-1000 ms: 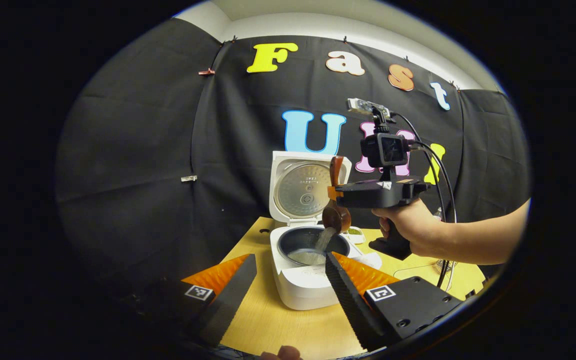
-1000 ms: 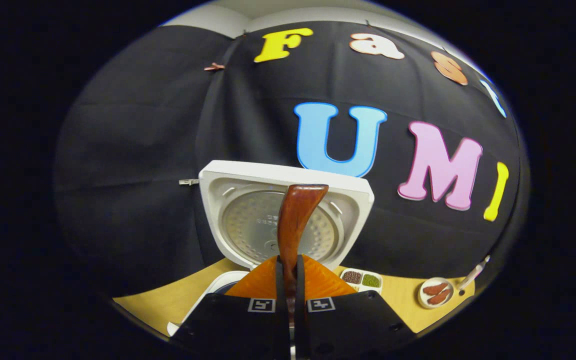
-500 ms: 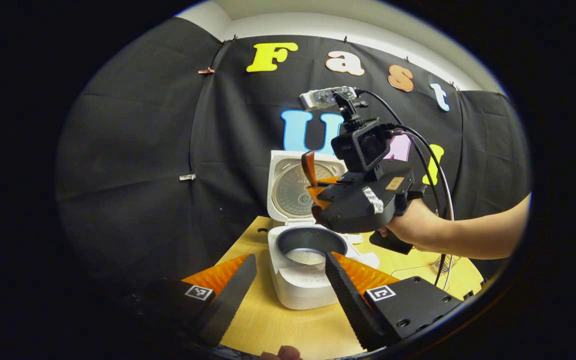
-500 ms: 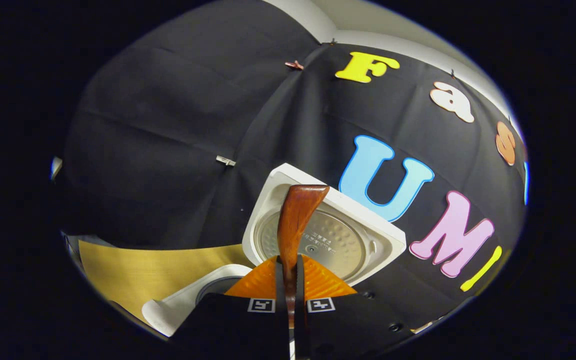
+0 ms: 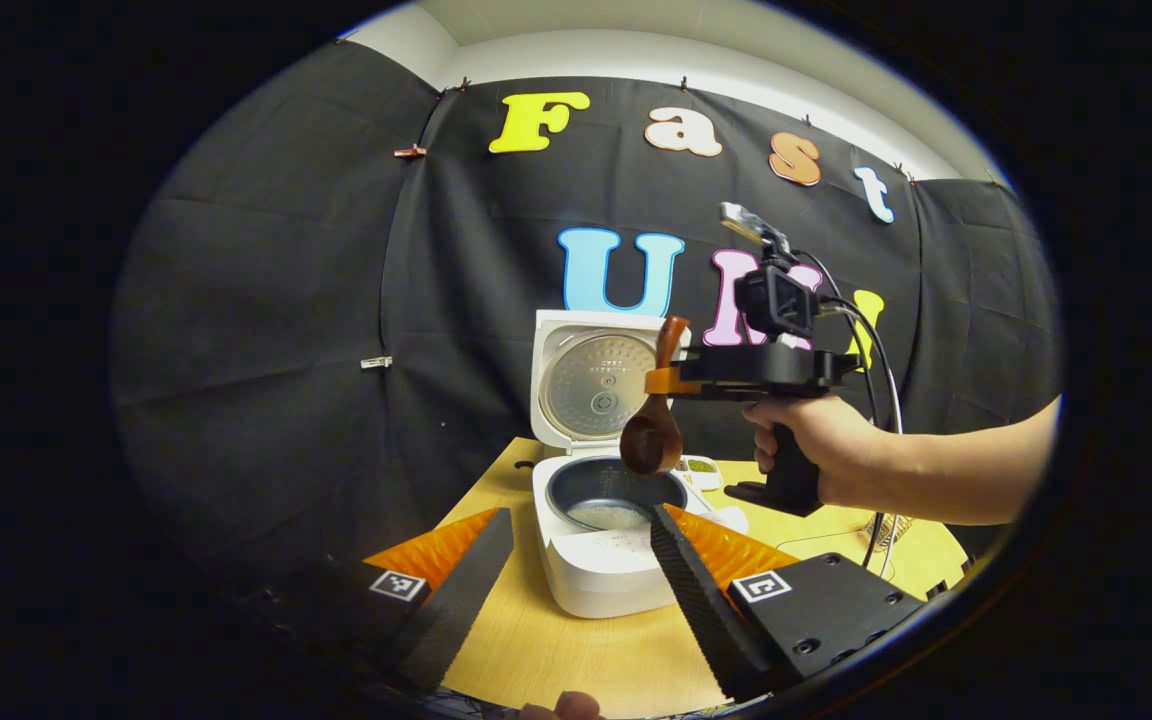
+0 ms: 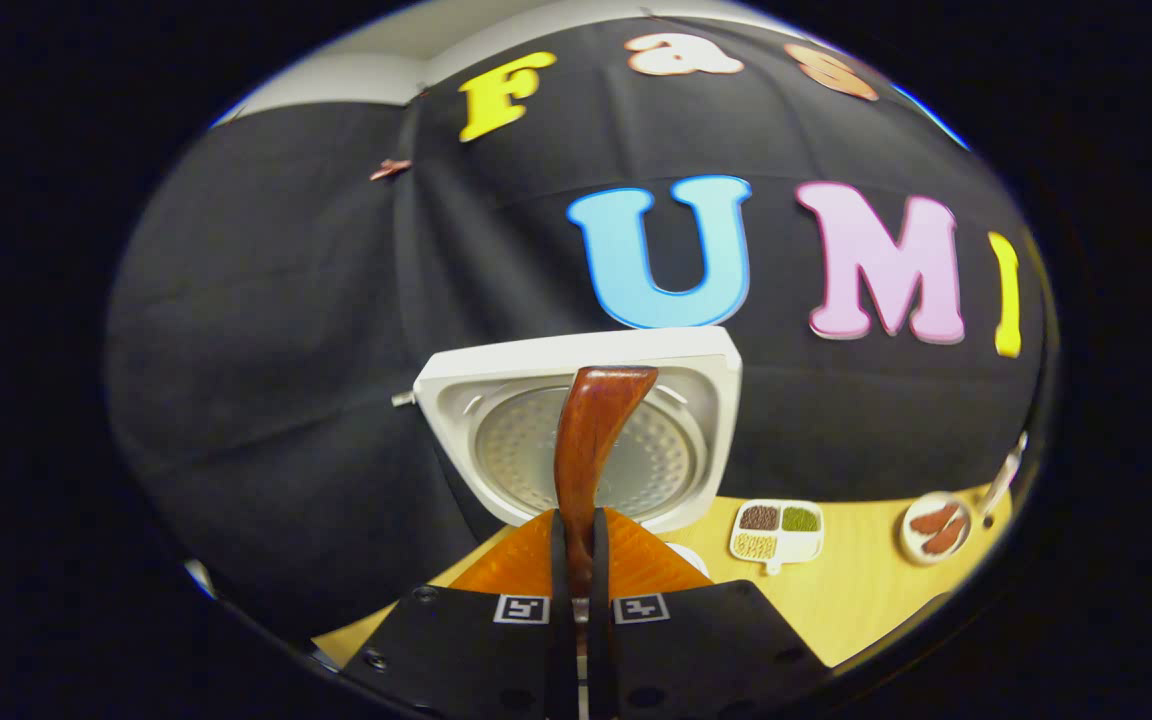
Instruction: Close the left gripper, press the button to open the rice cooker; take a wooden spoon from the chopstick holder with the right hand, scoop a spoonful of rice and pour it into the rice cooker, then put the wooden spoon back into the chopstick holder.
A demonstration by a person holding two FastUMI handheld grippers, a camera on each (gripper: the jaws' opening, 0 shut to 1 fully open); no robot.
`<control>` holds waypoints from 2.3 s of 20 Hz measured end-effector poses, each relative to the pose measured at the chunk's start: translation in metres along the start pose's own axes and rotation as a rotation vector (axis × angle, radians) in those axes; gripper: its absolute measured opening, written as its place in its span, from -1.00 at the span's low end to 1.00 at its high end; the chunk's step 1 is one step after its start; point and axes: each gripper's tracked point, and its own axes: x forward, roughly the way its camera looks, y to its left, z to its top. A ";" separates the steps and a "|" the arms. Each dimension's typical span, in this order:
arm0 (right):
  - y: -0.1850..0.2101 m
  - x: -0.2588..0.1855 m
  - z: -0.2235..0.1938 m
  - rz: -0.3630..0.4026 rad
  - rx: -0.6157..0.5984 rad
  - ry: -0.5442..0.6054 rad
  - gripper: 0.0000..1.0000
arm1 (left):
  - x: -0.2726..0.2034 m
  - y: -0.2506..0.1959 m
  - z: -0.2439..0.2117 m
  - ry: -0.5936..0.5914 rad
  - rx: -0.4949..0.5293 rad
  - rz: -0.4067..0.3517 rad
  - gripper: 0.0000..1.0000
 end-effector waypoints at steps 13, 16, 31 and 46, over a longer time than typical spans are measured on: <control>-0.177 -0.174 0.103 -0.085 0.343 -0.239 -0.83 | 0.005 -0.054 0.021 -0.044 0.044 0.006 0.91; -0.245 -0.221 0.106 -0.173 0.336 -0.269 -0.84 | 0.007 -0.070 0.022 -0.049 0.042 0.005 0.92; -0.497 -0.316 -0.011 -0.499 0.188 -0.144 -0.83 | 0.029 -0.135 0.026 -0.023 0.102 0.048 0.92; -0.542 -0.265 -0.125 -0.523 0.153 0.029 -0.82 | 0.026 -0.131 0.013 0.022 0.092 0.142 0.89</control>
